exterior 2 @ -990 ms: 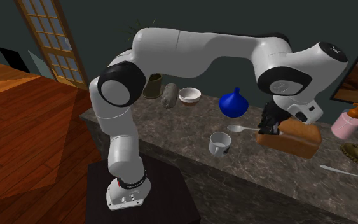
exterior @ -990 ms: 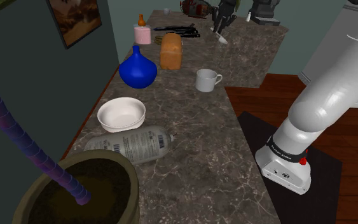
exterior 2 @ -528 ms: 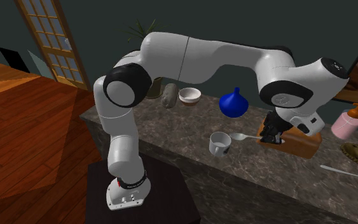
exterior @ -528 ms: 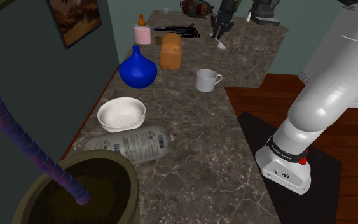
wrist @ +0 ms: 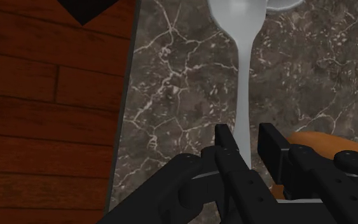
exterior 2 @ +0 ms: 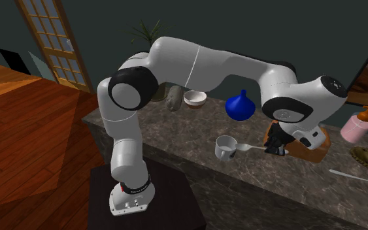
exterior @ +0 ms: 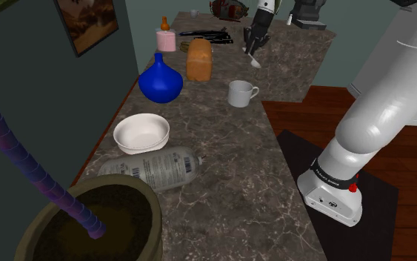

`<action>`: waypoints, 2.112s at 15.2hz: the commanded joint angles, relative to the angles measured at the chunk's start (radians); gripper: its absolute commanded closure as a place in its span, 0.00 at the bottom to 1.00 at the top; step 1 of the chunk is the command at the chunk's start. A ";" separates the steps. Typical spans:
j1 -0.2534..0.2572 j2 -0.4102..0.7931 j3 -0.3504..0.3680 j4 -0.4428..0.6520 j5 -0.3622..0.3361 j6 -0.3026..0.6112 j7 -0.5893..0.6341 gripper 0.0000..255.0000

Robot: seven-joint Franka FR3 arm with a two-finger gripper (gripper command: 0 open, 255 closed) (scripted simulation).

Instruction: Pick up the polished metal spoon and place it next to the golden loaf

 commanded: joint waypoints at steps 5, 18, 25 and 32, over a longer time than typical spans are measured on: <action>0.000 0.013 0.001 -0.067 0.010 0.076 -0.025 1.00; 0.001 0.073 0.006 -0.170 0.050 0.227 -0.083 1.00; -0.001 0.119 0.011 -0.210 0.080 0.305 -0.119 1.00; -0.001 0.125 0.012 -0.214 0.084 0.314 -0.124 1.00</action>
